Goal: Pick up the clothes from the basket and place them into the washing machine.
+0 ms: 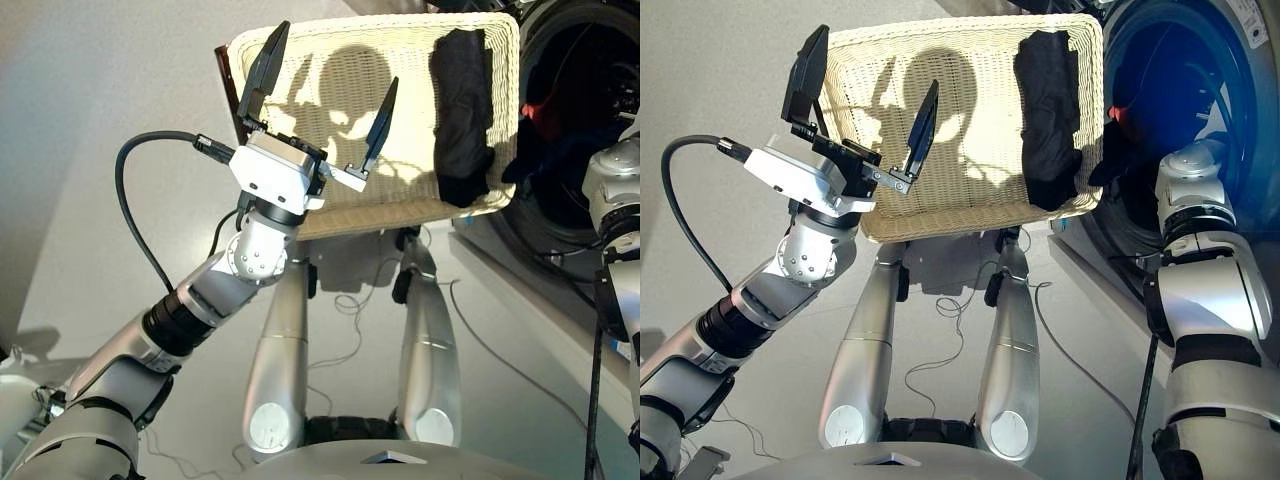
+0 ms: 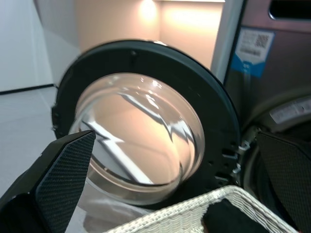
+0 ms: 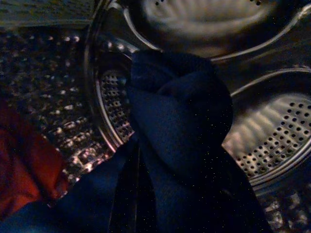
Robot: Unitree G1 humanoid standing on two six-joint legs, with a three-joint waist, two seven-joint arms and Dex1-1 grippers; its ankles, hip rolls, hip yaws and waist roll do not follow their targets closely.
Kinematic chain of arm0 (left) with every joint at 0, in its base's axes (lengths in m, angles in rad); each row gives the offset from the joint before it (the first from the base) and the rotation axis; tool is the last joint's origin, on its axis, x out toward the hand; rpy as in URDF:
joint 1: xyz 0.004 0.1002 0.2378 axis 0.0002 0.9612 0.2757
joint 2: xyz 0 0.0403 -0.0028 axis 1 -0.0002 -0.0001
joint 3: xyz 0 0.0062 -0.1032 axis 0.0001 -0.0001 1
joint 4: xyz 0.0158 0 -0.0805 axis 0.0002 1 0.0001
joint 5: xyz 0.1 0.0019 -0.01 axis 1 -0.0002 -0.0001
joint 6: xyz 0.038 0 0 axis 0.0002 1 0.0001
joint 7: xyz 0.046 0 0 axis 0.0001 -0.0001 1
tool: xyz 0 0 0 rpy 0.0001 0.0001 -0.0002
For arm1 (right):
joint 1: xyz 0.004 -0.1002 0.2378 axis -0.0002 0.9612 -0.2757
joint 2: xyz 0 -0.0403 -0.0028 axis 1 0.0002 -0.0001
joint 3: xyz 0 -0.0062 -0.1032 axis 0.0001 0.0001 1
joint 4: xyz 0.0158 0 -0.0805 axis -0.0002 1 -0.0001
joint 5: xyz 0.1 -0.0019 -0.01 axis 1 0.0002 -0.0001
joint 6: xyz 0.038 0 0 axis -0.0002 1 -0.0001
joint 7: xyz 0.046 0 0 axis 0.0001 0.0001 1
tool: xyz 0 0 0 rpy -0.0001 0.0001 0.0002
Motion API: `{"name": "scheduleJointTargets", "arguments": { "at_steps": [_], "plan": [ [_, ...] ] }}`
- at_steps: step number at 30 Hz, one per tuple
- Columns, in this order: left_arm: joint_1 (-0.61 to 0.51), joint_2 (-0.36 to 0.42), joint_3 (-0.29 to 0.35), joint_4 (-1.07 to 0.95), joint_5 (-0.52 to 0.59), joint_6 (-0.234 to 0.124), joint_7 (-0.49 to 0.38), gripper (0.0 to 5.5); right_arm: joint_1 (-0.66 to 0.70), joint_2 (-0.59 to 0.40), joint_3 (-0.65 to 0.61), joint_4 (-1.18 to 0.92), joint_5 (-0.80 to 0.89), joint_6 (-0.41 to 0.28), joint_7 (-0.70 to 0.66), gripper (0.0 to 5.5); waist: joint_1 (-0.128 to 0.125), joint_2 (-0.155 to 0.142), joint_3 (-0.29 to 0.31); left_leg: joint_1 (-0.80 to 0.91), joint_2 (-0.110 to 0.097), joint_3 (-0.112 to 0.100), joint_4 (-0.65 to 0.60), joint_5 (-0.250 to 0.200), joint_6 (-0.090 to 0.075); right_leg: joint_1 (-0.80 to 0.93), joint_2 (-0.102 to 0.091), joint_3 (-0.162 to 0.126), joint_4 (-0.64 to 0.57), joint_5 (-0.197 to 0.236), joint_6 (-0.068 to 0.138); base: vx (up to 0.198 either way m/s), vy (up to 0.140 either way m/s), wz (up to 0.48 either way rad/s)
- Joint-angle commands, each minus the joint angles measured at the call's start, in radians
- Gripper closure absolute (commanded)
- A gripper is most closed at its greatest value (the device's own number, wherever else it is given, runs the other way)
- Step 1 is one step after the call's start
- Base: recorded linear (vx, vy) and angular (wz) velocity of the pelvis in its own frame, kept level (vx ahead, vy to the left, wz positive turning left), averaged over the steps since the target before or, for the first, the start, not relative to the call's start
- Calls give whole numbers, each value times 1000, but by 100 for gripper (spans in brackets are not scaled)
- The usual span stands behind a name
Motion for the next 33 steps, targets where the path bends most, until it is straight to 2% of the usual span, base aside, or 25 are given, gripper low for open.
{"name": "scheduleJointTargets", "arguments": {
  "at_steps": [1, 5, 6, 7, 8, 17, 18, 22, 23, 25, 29, 33],
  "plan": [
    [28, 3, 39, -137, 12, -54, 1, 0, -185, -262, 123, -54, -49, -37, -60, 550, 2, 48, -15, 58, 50, 105, 5, -17, -72, 16, 17, 46, 62, -75, 20, 0, 0, 0],
    [26, 17, 34, -135, 12, -48, 4, 0, -212, -282, 111, -18, -9, -35, -73, 550, 0, 53, -15, 54, 51, 111, 6, -18, -72, 9, 15, 45, 70, -80, 17, 0, 0, 0],
    [31, 24, 38, -131, 10, -48, 2, 0, -199, -278, 103, -11, 11, -38, -59, 462, -3, 54, -15, 55, 52, 115, 9, -21, -72, 9, 16, 43, 73, -83, 16, 0, 0, 0],
    [26, 26, 39, -132, 10, -48, 2, 0, -202, -279, 100, -11, 11, -38, -59, 304, -4, 52, -15, 46, 50, 115, 6, -11, -71, 1, 15, 43, 69, -74, 16, 0, 0, 0],
    [33, 25, 37, -127, 7, -48, 2, 0, -196, -274, 96, -6, 27, -40, -55, 0, -5, 52, -15, 56, 53, 116, 9, -21, -71, 10, 16, 43, 73, -85, 16, 0, 0, 0],
    [45, 13, 59, -123, 0, -42, 11, 0, -130, -205, 30, -13, 108, -76, -30, 0, -18, 50, -15, 47, 54, 132, 16, -23, -66, -3, 13, 50, 73, -78, 15, 6, -1, 2],
    [48, 2, 63, -120, 1, -40, 14, 0, -95, -171, 11, -44, 136, -102, -21, 0, -23, 49, -15, 57, 57, 137, 23, -36, -66, 7, 15, 51, 75, -89, 15, 0, 0, 0],
    [50, -5, 71, -115, 3, -33, 18, 0, -26, -111, -34, -132, 172, -146, -21, 0, -31, 43, -15, 62, 58, 143, 21, -37, -65, 10, 16, 55, 71, -89, 15, 0, 0, 0],
    [49, -13, 84, -114, 4, -32, 19, 0, 27, -65, -57, -225, 186, -184, -17, 0, -40, 42, -15, 52, 57, 144, 19, -29, -62, 0, 17, 58, 66, -79, 15, 0, 0, 0],
    [60, -21, 90, -110, -3, -34, 17, 0, 104, -7, -91, -344, 216, -233, -8, 0, -45, 36, -15, 64, 59, 146, 23, -39, -62, 8, 18, 59, 71, -87, 15, 0, 0, 0],
    [77, -24, 103, -107, -6, -29, 17, 0, 246, 88, -120, -587, 164, -281, -15, 0, -57, 28, -15, 70, 58, 148, 26, -42, -59, 12, 21, 64, 76, -93, 13, 0, 0, 0],
    [82, -19, 107, -103, -12, -29, 7, 0, 418, 173, -114, -862, 86, -314, 40, 0, -66, 21, -15, 76, 58, 148, 26, -39, -57, 15, 20, 66, 77, -91, 14, 0, 0, 0]
  ]
}}
